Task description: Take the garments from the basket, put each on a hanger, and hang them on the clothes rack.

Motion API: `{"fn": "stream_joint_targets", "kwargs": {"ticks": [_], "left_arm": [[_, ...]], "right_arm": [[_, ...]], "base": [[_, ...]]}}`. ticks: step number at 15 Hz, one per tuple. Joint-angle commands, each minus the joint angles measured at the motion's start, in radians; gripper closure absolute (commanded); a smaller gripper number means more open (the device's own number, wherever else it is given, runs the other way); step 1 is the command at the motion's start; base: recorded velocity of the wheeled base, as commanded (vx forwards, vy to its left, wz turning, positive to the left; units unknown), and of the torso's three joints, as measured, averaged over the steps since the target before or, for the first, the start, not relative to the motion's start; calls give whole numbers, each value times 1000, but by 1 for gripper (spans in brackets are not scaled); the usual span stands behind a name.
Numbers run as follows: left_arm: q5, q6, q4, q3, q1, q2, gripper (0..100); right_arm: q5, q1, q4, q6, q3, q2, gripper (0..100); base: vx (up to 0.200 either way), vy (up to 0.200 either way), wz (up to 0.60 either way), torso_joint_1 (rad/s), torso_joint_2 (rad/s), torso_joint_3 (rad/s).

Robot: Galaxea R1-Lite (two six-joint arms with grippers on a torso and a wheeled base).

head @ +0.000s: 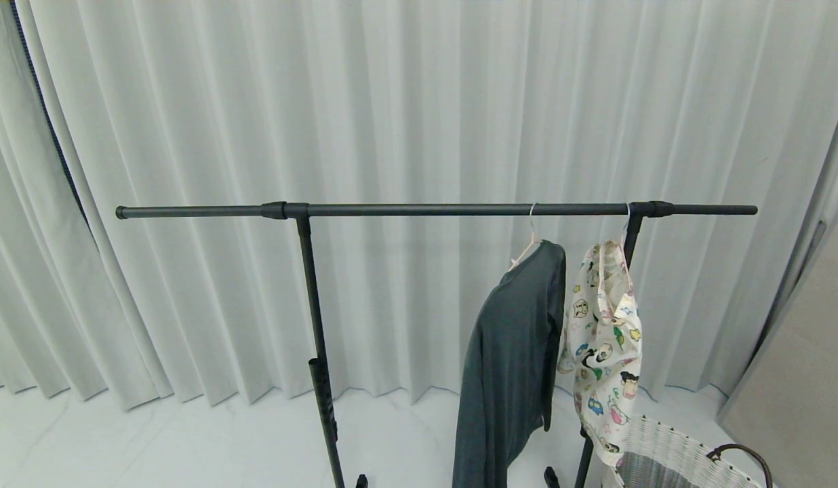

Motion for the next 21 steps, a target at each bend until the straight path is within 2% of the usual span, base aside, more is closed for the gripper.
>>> {"fn": "stream_joint_targets", "kwargs": {"ticks": [1, 6, 8, 10, 11, 13, 21], "left_arm": [[-3, 11, 8, 0, 1, -9, 0], [-4, -18, 19, 0, -5, -9, 0], [-4, -17, 19, 0, -5, -9, 0], [-4, -17, 19, 0, -5, -9, 0], [-4, -17, 17, 0, -5, -9, 0], [-4, -17, 19, 0, -5, -9, 0], [-4, -17, 19, 0, -5, -9, 0]], "right_arm": [[0, 2, 19, 14, 0, 5, 0], [20, 5, 35, 134, 0, 0, 0], [92, 6, 77, 123, 0, 9, 0], [113, 12, 78, 65, 0, 26, 0], [115, 6, 78, 66, 0, -1, 0], [112, 5, 78, 124, 0, -1, 0], [112, 5, 78, 134, 0, -1, 0]], "base": [[0, 0, 0, 0, 0, 0], [0, 0, 0, 0, 0, 0], [0, 0, 0, 0, 0, 0], [0, 0, 0, 0, 0, 0], [0, 0, 0, 0, 0, 0], [0, 0, 0, 0, 0, 0], [0, 0, 0, 0, 0, 0]]}}
